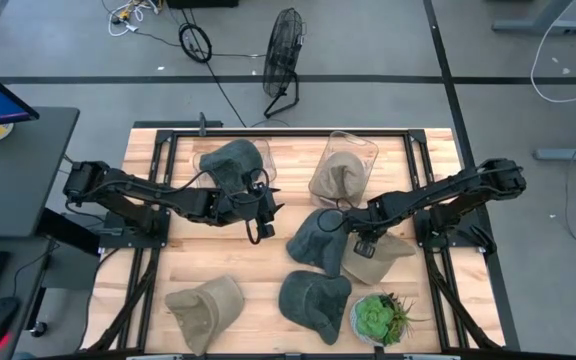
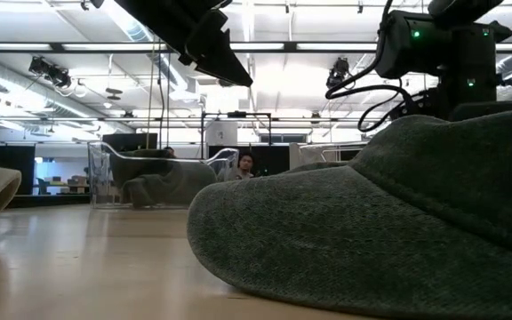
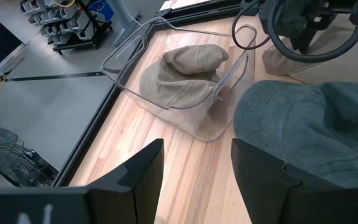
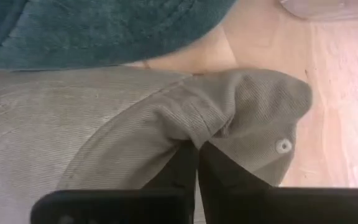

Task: Pick & Place hat
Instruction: Put the right brown cap into the right transparent bin

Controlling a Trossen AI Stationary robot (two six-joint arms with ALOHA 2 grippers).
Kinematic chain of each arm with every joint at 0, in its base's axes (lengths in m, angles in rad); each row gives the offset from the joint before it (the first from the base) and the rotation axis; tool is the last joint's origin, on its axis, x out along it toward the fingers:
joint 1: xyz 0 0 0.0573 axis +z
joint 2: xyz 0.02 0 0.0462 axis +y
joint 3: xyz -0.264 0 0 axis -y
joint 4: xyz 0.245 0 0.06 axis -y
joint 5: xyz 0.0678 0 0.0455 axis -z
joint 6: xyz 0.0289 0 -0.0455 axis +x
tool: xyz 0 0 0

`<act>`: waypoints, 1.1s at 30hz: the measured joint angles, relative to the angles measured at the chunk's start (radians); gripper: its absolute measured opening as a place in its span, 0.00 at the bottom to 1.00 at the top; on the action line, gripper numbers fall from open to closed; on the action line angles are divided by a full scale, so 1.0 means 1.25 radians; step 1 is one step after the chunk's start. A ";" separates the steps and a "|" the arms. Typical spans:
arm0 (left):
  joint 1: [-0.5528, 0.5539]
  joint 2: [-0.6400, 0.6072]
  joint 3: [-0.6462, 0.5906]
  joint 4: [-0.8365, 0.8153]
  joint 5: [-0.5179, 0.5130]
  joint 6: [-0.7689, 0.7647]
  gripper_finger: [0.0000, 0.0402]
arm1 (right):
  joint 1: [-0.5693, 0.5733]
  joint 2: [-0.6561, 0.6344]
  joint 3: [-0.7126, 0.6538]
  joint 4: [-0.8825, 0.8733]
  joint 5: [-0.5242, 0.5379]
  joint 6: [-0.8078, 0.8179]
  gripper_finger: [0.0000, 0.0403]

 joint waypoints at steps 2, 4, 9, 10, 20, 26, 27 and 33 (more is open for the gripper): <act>0.000 0.000 0.000 0.000 0.000 0.000 0.48 | 0.000 0.000 0.013 -0.027 -0.003 0.005 0.03; 0.000 0.000 0.000 0.000 0.000 0.000 0.48 | 0.000 0.000 0.041 -0.068 -0.003 0.005 0.02; 0.000 0.000 0.000 0.000 0.000 0.000 0.48 | 0.000 0.001 0.153 -0.206 0.007 0.001 0.01; 0.000 0.000 0.000 0.000 0.000 0.000 0.48 | 0.000 0.001 0.179 -0.233 0.014 -0.004 0.01; 0.000 0.000 0.000 -0.003 0.000 0.001 0.48 | 0.027 0.001 0.449 -0.520 0.126 0.012 0.00; 0.000 0.000 0.000 -0.005 0.000 0.001 0.48 | 0.065 0.001 0.560 -0.556 0.323 -0.064 0.00; 0.002 0.000 0.000 -0.005 0.000 0.001 0.48 | 0.065 0.000 0.570 -0.546 0.374 -0.084 0.00; 0.009 0.000 0.000 -0.005 0.000 0.000 0.48 | 0.030 0.000 0.581 -0.448 0.603 -0.314 0.00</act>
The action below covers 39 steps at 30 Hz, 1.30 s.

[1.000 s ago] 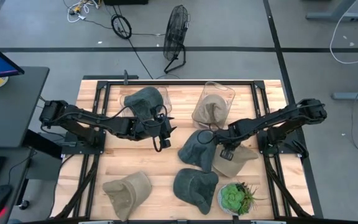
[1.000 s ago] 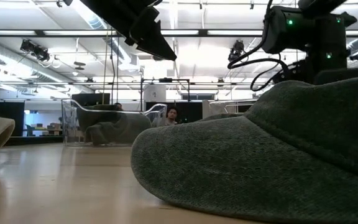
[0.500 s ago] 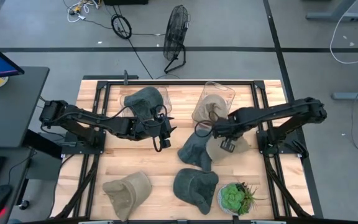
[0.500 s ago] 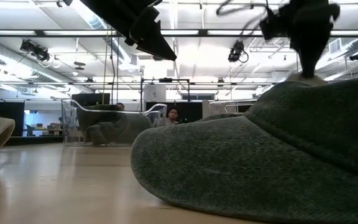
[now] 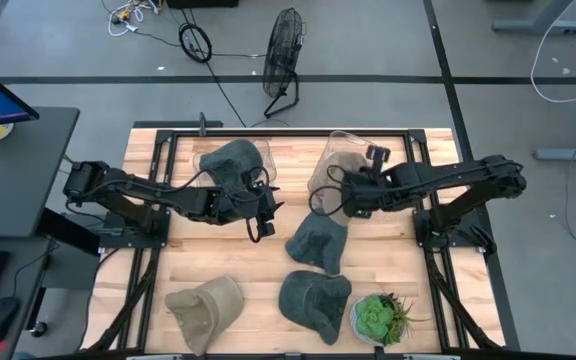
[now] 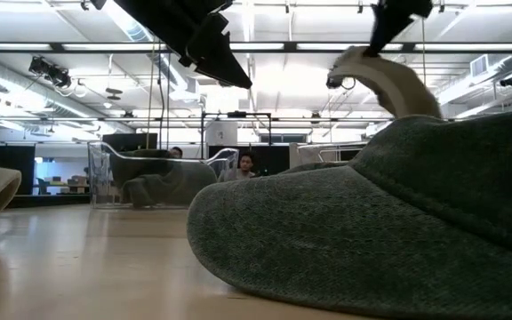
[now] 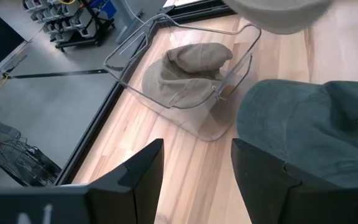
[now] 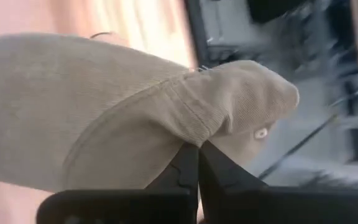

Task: Pick & Place hat
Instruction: Put the right brown cap into the right transparent bin

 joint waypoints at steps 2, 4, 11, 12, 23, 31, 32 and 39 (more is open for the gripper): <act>0.004 0.000 0.000 0.000 0.000 0.000 0.48 | -0.022 0.004 0.000 0.036 0.027 -0.066 0.00; 0.005 0.000 0.000 0.000 0.000 0.000 0.48 | -0.045 0.005 0.000 0.059 0.042 -0.114 0.00; 0.005 0.000 0.000 -0.001 0.000 0.000 0.48 | -0.123 0.004 -0.015 0.092 -0.007 -0.154 0.00; 0.005 0.000 0.000 -0.001 0.000 0.000 0.48 | -0.132 0.004 -0.027 0.091 -0.026 -0.162 0.00; 0.005 0.000 0.000 -0.002 0.000 0.000 0.48 | -0.184 0.005 -0.137 0.140 -0.089 -0.241 0.00; 0.005 0.000 0.000 -0.003 0.000 -0.001 0.48 | -0.246 0.005 -0.261 0.361 -0.208 -0.366 0.00; 0.005 0.000 0.000 -0.004 0.000 -0.001 0.48 | -0.251 0.005 -0.278 0.384 -0.214 -0.372 0.00; 0.005 0.000 0.000 -0.006 0.000 -0.001 0.48 | -0.273 0.005 -0.325 0.462 -0.205 -0.337 0.08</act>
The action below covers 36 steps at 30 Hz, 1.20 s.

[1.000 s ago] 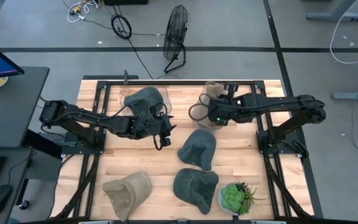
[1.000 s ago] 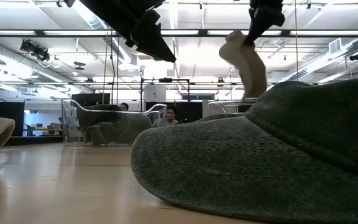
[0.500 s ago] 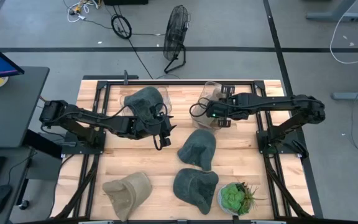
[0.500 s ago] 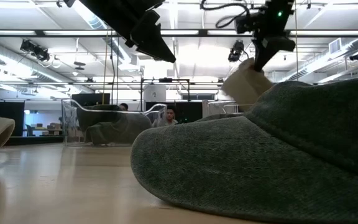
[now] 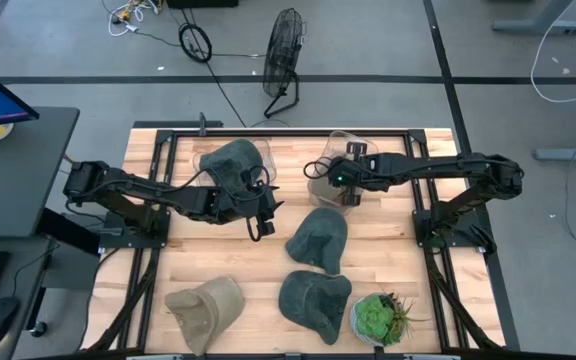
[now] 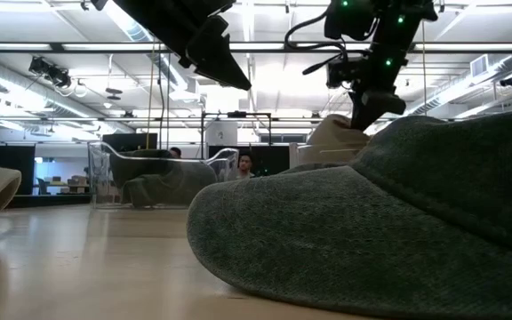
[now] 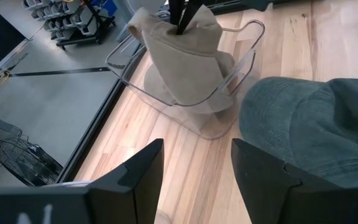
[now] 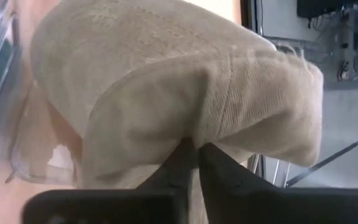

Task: Pick & Place hat
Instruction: Put the right brown cap into the right transparent bin

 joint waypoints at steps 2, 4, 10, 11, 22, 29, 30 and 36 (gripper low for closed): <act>0.000 0.000 0.000 0.000 0.000 0.000 0.48 | 0.000 0.000 0.000 -0.001 0.001 0.008 0.14; 0.000 0.000 0.000 0.000 0.000 0.000 0.48 | 0.000 0.000 0.001 -0.002 0.002 0.008 0.20; 0.000 0.000 0.000 0.000 0.000 -0.004 0.48 | 0.019 0.000 0.051 -0.054 0.018 0.024 0.38; 0.000 0.000 0.000 0.000 0.000 -0.005 0.48 | 0.025 0.000 0.069 -0.073 0.022 0.032 0.40; 0.000 0.000 0.000 -0.009 0.000 -0.021 0.48 | 0.064 -0.002 0.111 -0.149 -0.158 0.221 0.47; 0.000 0.000 0.000 -0.009 0.000 -0.021 0.48 | 0.037 -0.001 -0.010 -0.035 -0.144 0.238 0.47; 0.000 0.000 0.000 -0.009 0.000 -0.021 0.48 | 0.033 -0.001 -0.025 -0.011 -0.145 0.237 0.47; 0.000 0.000 0.000 -0.009 0.000 -0.021 0.48 | 0.023 -0.001 -0.053 0.042 -0.099 0.176 0.39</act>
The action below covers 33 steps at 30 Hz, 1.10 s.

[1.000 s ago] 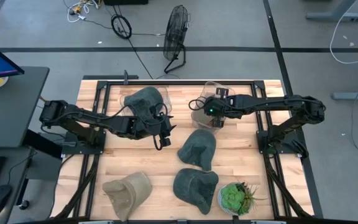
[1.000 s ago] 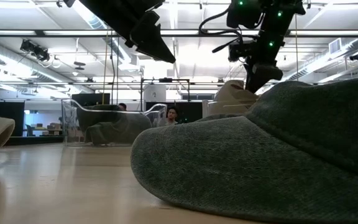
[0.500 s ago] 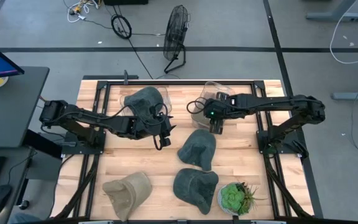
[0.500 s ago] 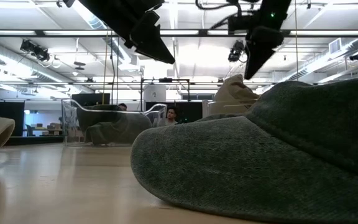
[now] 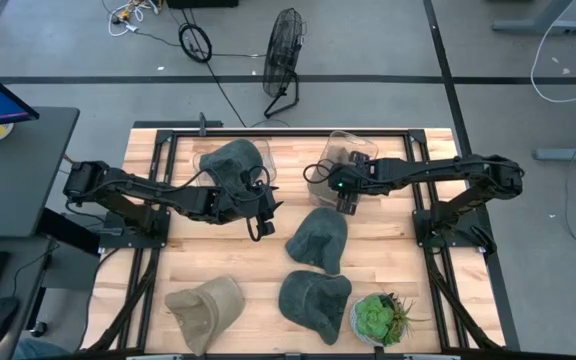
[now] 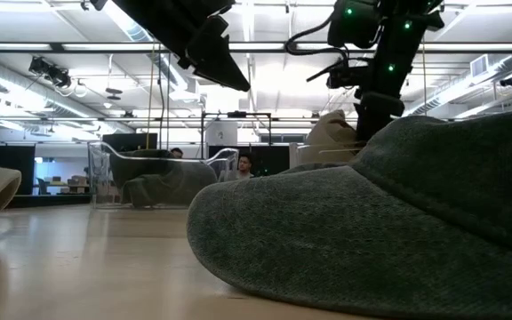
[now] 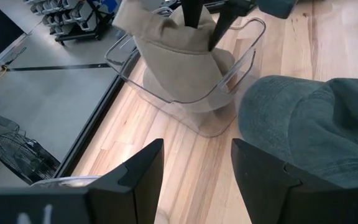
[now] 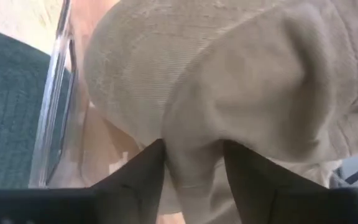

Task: Pick & Place hat
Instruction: Put the right brown cap into the right transparent bin

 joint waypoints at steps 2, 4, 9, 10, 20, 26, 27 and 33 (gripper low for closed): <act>0.000 0.000 0.000 0.000 0.000 0.000 0.48 | 0.003 0.000 0.004 -0.008 -0.006 -0.015 0.28; 0.000 0.000 0.000 0.000 0.000 0.000 0.48 | 0.004 0.000 0.017 -0.033 -0.006 -0.028 0.14; 0.000 0.000 0.000 0.000 0.000 0.000 0.48 | 0.007 0.001 0.091 -0.161 -0.006 -0.043 0.05; 0.000 0.000 0.000 0.000 0.000 0.000 0.48 | 0.008 0.001 0.112 -0.191 -0.003 -0.047 0.06; 0.000 0.000 0.000 0.000 0.000 0.000 0.48 | -0.023 0.000 0.216 -0.316 -0.114 -0.113 0.02; 0.000 0.000 0.000 0.000 0.000 0.000 0.48 | -0.050 0.000 0.140 -0.301 -0.142 -0.150 0.01; 0.000 0.000 0.000 0.000 0.000 0.000 0.48 | -0.055 0.000 0.127 -0.291 -0.144 -0.157 0.01; 0.000 0.000 0.000 0.000 0.000 0.000 0.48 | -0.071 0.000 0.068 -0.172 -0.162 -0.224 0.02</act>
